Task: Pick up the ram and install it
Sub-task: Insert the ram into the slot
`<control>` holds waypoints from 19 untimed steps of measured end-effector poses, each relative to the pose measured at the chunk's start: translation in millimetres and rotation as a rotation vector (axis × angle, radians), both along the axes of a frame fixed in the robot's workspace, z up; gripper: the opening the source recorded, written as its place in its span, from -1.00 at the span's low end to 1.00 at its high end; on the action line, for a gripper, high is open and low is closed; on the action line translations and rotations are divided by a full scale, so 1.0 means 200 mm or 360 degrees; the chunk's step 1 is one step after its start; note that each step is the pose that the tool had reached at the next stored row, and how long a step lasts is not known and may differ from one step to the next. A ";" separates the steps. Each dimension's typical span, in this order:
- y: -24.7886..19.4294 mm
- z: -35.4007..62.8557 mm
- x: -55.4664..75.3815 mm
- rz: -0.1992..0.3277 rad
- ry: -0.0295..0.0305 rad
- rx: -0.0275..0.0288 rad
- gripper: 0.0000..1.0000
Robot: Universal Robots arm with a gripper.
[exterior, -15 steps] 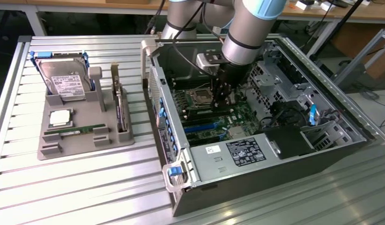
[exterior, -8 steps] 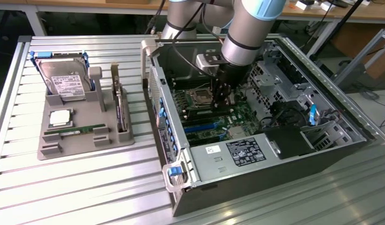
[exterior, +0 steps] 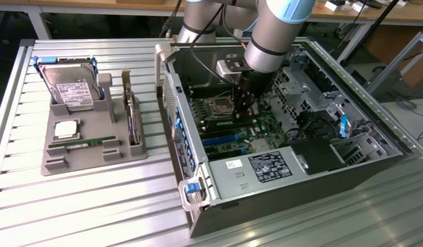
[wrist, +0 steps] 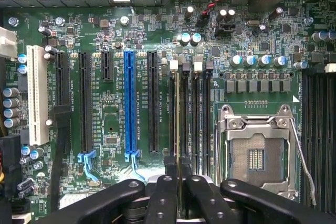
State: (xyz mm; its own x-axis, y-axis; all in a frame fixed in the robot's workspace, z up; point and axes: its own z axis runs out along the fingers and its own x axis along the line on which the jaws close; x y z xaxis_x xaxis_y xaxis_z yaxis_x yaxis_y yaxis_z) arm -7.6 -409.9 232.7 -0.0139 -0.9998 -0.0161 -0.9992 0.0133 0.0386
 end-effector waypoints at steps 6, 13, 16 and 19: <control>-0.011 -0.003 0.00 0.0000 0.00001 -0.00003 -0.75; -0.011 -0.017 0.00 0.0000 0.00000 0.00000 -0.60; -0.011 0.016 0.00 0.0000 -0.00002 -0.00016 -0.60; -0.011 0.086 0.00 0.0000 -0.00006 -0.00025 -0.60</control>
State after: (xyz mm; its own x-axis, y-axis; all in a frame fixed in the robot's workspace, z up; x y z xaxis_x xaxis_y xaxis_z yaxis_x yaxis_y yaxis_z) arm -7.2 -412.0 249.8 -0.0136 -0.9998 -0.0146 -0.9992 0.0130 0.0381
